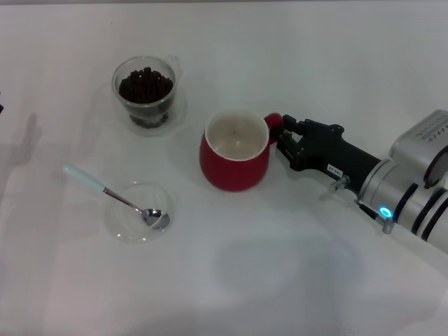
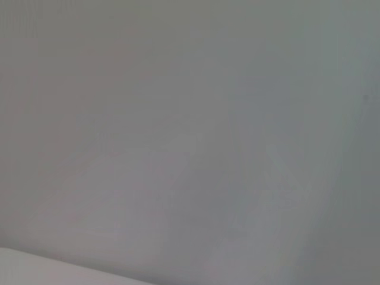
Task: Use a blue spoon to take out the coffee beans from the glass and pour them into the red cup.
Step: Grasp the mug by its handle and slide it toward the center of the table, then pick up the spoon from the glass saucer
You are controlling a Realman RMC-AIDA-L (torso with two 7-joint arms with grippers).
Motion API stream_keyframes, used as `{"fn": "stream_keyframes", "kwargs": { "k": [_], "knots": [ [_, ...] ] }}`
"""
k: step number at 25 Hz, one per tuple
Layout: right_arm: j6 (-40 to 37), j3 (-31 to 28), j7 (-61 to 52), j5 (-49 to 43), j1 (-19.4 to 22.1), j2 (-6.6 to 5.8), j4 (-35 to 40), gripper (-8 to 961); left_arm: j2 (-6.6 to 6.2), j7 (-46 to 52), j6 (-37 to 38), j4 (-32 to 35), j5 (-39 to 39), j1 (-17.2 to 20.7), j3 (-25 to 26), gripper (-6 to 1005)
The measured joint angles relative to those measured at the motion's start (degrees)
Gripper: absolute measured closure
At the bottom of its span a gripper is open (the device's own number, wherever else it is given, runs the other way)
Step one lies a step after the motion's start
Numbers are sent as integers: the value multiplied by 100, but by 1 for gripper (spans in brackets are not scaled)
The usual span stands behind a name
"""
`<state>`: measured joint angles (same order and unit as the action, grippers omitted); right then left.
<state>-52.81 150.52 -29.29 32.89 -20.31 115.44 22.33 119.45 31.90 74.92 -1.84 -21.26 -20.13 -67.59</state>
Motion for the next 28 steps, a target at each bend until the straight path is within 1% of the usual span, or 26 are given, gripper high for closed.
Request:
{"fn": "stream_keyframes", "kwargs": {
  "k": [9,14,17,20,22,25,27,28],
  "knots": [
    [-44,-14,-31,7,38,-25,-53,567,-1,0,21,0,0,-1,0,123],
    [-102,6,-443,-17,63,-66,-149,469,-1,1,23,0,0,-2,0,128],
    [-346,26,-890,-252,66,-72,-466,320,-1,7,23,0,0,-1,0,135],
    [-777,26,-1495,-563,68,-73,-845,171,5,120,18,0,105,1,14,141],
    [-1084,32,-1788,-643,87,-66,-1101,73,14,374,5,0,285,12,18,145],
    [-1574,10,-2041,-674,190,-55,-1461,78,3,1146,-3,-16,417,45,18,151],
    [-1869,-75,-2099,-615,256,-62,-1689,81,-30,2061,-22,-39,424,89,18,155],
    [-2007,-170,-2108,-585,279,-64,-1829,81,-36,2368,-36,-42,423,109,11,157]
  ]
}}
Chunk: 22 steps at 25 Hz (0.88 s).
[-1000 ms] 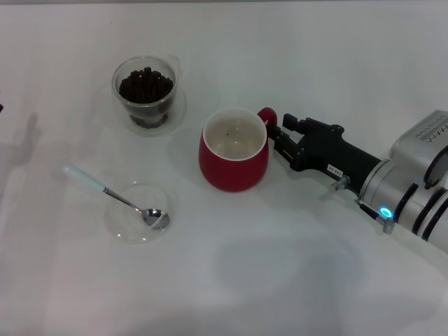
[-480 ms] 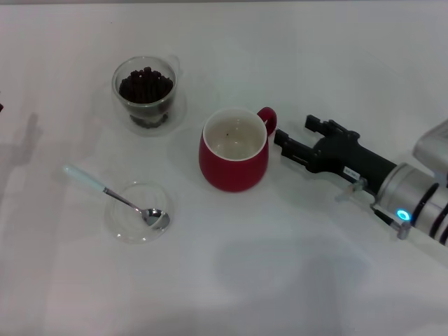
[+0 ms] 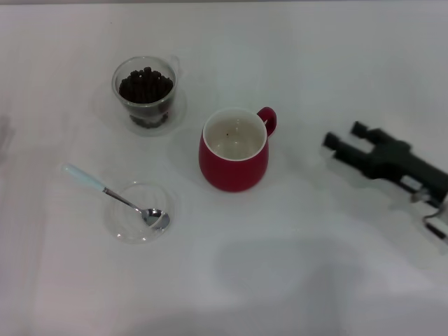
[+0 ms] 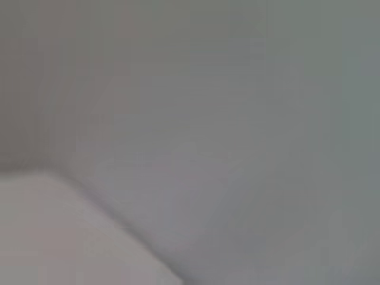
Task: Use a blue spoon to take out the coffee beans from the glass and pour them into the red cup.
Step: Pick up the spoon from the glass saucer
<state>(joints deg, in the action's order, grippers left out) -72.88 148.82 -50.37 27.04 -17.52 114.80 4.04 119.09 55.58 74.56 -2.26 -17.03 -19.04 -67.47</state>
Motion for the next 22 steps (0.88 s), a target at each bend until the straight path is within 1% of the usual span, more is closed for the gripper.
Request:
{"fn": "stream_keyframes", "kwargs": {
  "k": [2,4,6,9,11,13,15,17,19,22],
  "knots": [
    [-216,-311,-5,28,24,-2,-266,81,-22,1090,-67,0,-53,98,-38,162],
    [-366,-817,3,34,39,-1,-461,81,-53,2073,-102,24,-267,194,-117,166],
    [-448,-1550,28,37,73,-8,-528,81,-116,3111,-113,55,-677,275,-270,170],
    [-505,-2600,46,40,73,-14,-512,81,-175,4128,-70,131,-1247,329,-580,176],
    [-537,-2931,71,38,40,-13,-489,81,-148,4313,1,165,-1492,335,-708,180],
    [-627,-3131,266,36,-20,-17,-472,81,-74,4380,84,181,-1812,334,-746,185],
    [-644,-3176,362,36,-34,-14,-469,80,-59,4397,97,182,-1898,334,-747,189],
    [-647,-3355,743,35,-53,9,-424,80,-36,4418,105,182,-2065,329,-750,193],
    [-646,-3472,1029,36,-59,20,-352,80,-33,4439,108,182,-2244,307,-750,197],
    [-646,-3501,1134,36,-58,23,-265,80,-51,4459,124,182,-2532,274,-750,203]
  ]
}}
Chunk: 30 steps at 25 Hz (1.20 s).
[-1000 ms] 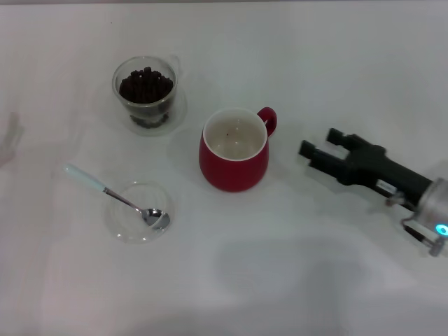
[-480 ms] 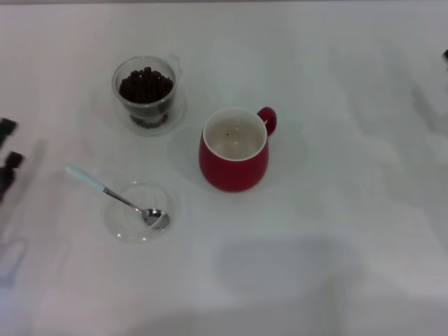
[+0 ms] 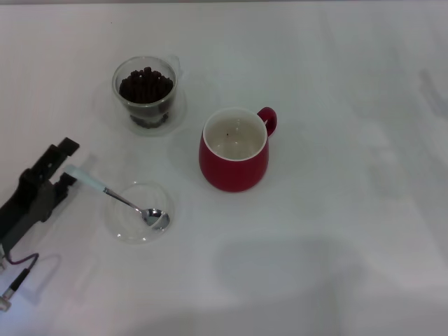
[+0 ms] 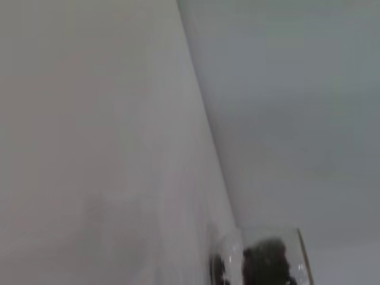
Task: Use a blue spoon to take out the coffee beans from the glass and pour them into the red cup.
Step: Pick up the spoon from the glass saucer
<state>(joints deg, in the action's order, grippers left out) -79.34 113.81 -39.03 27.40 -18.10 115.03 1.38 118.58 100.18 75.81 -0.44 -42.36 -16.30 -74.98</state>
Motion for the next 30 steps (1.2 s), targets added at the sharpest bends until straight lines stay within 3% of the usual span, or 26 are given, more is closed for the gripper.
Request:
{"fn": "stream_keyframes", "kwargs": {
  "k": [18,24,26,30],
  "knots": [
    [87,-16,-22,-1,38,2,29,80,-76,64,15,104,-388,-33,-61,241],
    [131,-17,-30,0,69,9,28,79,-110,70,18,107,-388,-20,-62,442],
    [135,-17,-31,-3,79,11,24,79,-144,94,29,107,-388,-19,-74,705],
    [138,-17,-33,-8,89,11,19,79,-217,168,106,105,-387,-21,-130,836]
  ]
}}
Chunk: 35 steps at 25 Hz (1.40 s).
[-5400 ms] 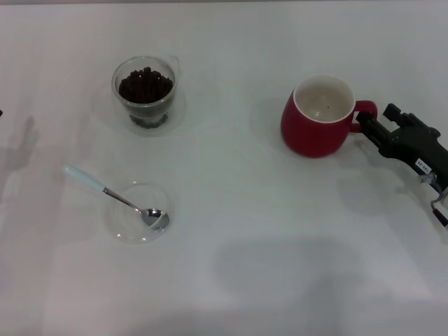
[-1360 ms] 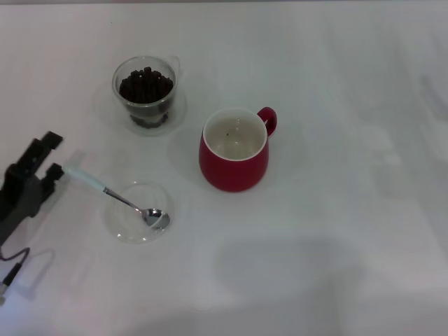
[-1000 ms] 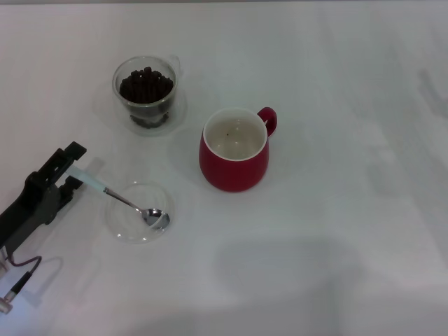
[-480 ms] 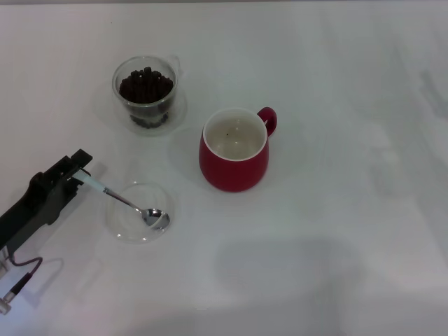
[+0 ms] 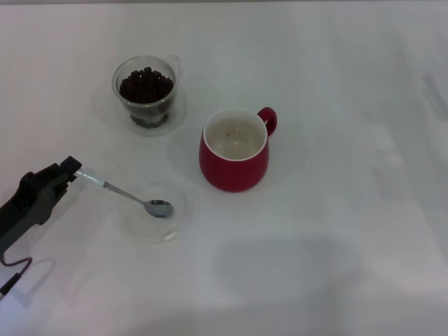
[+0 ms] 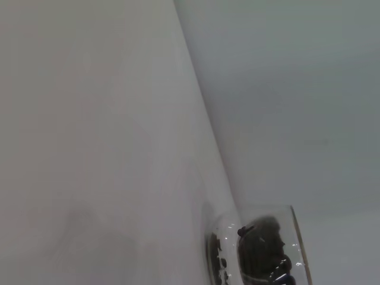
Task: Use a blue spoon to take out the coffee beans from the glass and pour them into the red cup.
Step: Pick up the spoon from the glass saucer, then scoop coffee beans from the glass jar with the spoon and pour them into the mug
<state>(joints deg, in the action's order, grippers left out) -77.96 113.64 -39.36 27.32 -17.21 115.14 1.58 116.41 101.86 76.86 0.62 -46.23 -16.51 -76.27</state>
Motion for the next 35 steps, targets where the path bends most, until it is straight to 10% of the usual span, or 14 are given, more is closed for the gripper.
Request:
{"fn": "stream_keyframes", "kwargs": {
  "k": [19,29,35],
  "knots": [
    [0,-42,-1,10,7,0,0,81,-200,189,252,155,8,16,-10,869],
    [0,-53,-1,10,41,0,4,81,-669,150,866,1318,442,326,146,869],
    [0,-27,-1,-12,22,5,72,80,-992,-26,533,1607,437,-271,760,869]
  ]
}}
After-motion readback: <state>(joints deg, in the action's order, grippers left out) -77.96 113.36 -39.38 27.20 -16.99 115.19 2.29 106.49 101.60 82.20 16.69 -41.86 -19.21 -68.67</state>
